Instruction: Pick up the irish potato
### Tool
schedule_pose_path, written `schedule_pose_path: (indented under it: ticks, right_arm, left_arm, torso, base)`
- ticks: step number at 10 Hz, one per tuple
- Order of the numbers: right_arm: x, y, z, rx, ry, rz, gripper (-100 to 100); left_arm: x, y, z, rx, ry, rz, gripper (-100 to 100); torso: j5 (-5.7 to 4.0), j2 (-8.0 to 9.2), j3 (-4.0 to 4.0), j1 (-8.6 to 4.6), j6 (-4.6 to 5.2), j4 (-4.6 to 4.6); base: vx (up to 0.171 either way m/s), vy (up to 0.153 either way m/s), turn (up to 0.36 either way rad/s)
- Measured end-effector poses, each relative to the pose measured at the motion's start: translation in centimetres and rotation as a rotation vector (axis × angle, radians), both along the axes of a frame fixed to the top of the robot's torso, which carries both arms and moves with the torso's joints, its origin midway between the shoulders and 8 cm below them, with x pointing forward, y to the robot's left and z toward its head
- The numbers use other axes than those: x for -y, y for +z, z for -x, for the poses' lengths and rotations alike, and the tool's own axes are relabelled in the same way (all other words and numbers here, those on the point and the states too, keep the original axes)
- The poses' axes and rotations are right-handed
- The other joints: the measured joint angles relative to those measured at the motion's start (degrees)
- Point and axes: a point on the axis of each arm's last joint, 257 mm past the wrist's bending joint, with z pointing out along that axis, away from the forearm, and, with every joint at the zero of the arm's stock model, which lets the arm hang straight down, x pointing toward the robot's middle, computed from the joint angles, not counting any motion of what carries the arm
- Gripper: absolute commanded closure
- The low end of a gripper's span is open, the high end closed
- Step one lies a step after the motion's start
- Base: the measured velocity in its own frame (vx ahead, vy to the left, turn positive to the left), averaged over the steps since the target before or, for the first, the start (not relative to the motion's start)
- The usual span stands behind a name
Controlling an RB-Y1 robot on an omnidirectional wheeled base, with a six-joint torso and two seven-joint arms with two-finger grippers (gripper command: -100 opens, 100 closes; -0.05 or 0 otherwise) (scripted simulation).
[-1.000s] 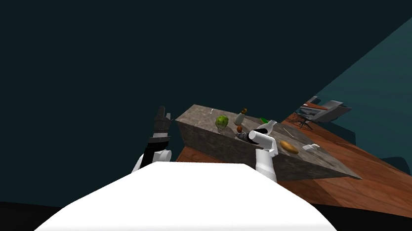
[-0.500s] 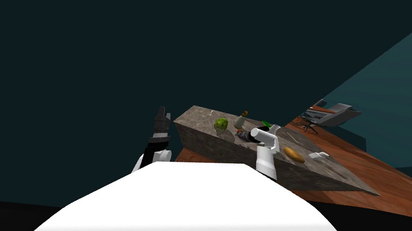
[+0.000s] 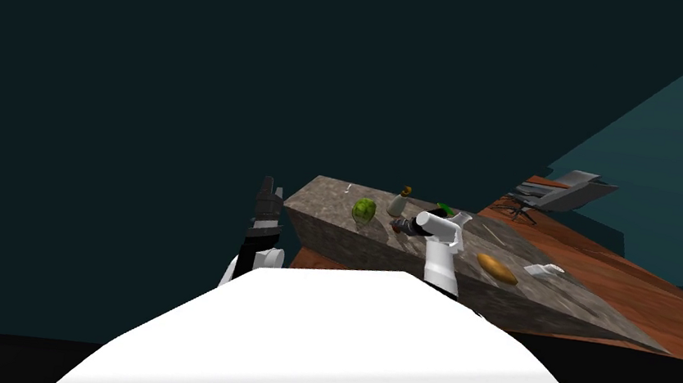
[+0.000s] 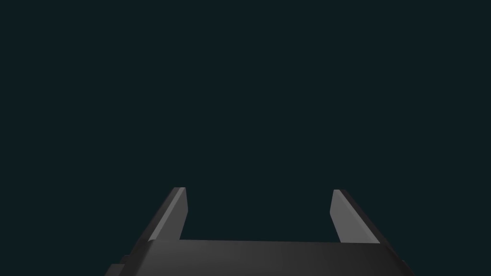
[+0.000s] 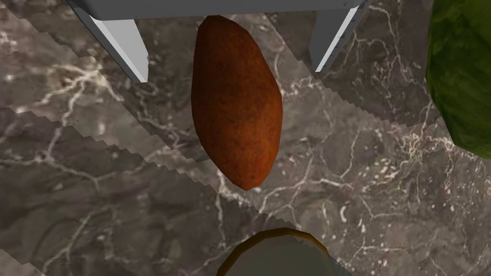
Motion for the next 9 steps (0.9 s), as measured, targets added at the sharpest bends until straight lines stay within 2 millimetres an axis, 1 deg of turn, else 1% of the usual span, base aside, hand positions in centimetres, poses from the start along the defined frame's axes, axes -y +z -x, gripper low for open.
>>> schedule_pose_path:
  ticks: [2, 3, 7, 8, 9]
  right_arm:
    - [-0.17, -0.91, 0.04, 0.005, 0.003, 0.002, -100]
    - [-0.16, -0.94, 0.00, 0.007, 0.004, 0.003, 100]
    - [-0.15, -0.91, -0.01, 0.007, 0.004, 0.003, 100]
    - [-0.15, -0.91, -0.01, 0.007, 0.004, 0.003, 0]
    - [-0.15, -0.91, -0.01, 0.007, 0.004, 0.003, 100]
  left_arm:
    - [0.00, 0.00, 0.00, 0.000, 0.000, 0.000, 0]
    - [0.00, 0.00, 0.00, 0.000, 0.000, 0.000, 0]
    - [0.00, 0.00, 0.00, 0.000, 0.000, 0.000, 0]
    - [0.00, 0.00, 0.00, 0.000, 0.000, 0.000, 0]
    - [0.00, 0.00, 0.00, 0.000, 0.000, 0.000, 0]
  torso:
    - [0.01, -0.03, -0.02, 0.03, 0.00, -0.01]
    - [0.02, 0.03, 0.02, 0.03, -0.01, 0.01]
    - [-0.01, 0.10, 0.05, 0.02, -0.01, 0.02]
    - [-0.01, 0.10, 0.05, 0.02, -0.02, 0.01]
    - [-0.01, 0.10, 0.05, 0.02, -0.01, 0.01]
  base:
    - [0.032, -0.001, -0.008]
    - [0.000, 0.000, 0.000]
    - [0.000, 0.000, 0.000]
    - [0.000, 0.000, 0.000]
    - [-0.029, 0.006, 0.017]
